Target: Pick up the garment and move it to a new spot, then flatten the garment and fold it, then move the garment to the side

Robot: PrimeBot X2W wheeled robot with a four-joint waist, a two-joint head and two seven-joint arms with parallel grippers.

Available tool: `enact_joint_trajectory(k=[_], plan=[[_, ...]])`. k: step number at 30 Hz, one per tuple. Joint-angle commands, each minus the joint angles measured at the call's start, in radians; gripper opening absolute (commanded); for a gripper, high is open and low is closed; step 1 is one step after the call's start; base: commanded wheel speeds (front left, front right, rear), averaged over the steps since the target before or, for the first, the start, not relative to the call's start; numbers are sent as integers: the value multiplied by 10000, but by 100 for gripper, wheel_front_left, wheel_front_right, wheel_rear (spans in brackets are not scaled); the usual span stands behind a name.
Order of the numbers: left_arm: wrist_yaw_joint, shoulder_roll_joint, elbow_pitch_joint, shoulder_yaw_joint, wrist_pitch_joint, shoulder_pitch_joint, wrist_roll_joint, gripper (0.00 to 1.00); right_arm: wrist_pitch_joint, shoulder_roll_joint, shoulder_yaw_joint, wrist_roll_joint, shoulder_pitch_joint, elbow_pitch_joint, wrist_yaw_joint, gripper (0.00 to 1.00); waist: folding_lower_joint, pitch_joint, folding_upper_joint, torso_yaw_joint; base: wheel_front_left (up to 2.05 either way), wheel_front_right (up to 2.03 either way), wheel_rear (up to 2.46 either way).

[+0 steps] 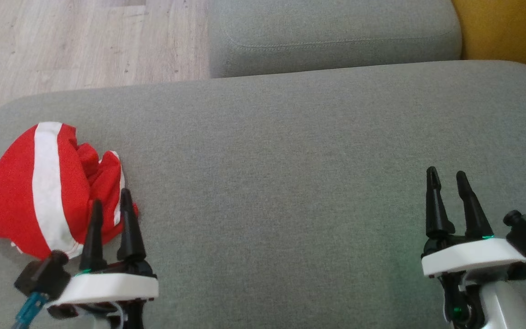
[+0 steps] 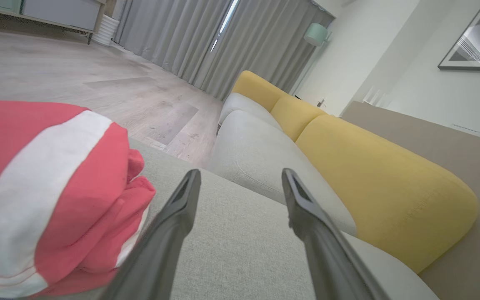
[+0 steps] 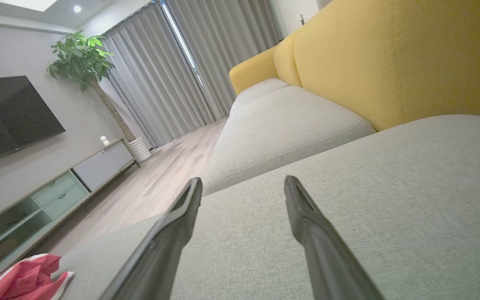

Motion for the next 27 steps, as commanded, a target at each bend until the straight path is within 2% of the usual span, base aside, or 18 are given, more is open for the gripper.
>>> enact_joint_trajectory(k=[1,7,16,27], plan=[[-27,69,-475,44,-162,-171,441,100,-167,-72,236,-457,-210,-439,52,100,0,10,-1,-8,0,0,0],[-46,72,-547,-179,-341,-112,1232,100,-344,-75,254,-1405,-166,-394,56,100,0,17,-1,-29,0,0,0],[-303,119,84,-631,-609,-37,2331,100,-609,-79,189,-2840,-122,-113,62,100,0,2,-1,-68,0,0,0],[-336,193,744,-1008,-905,-187,3787,100,-903,-84,377,-4346,-112,-116,68,100,0,18,-1,-44,0,0,0]])
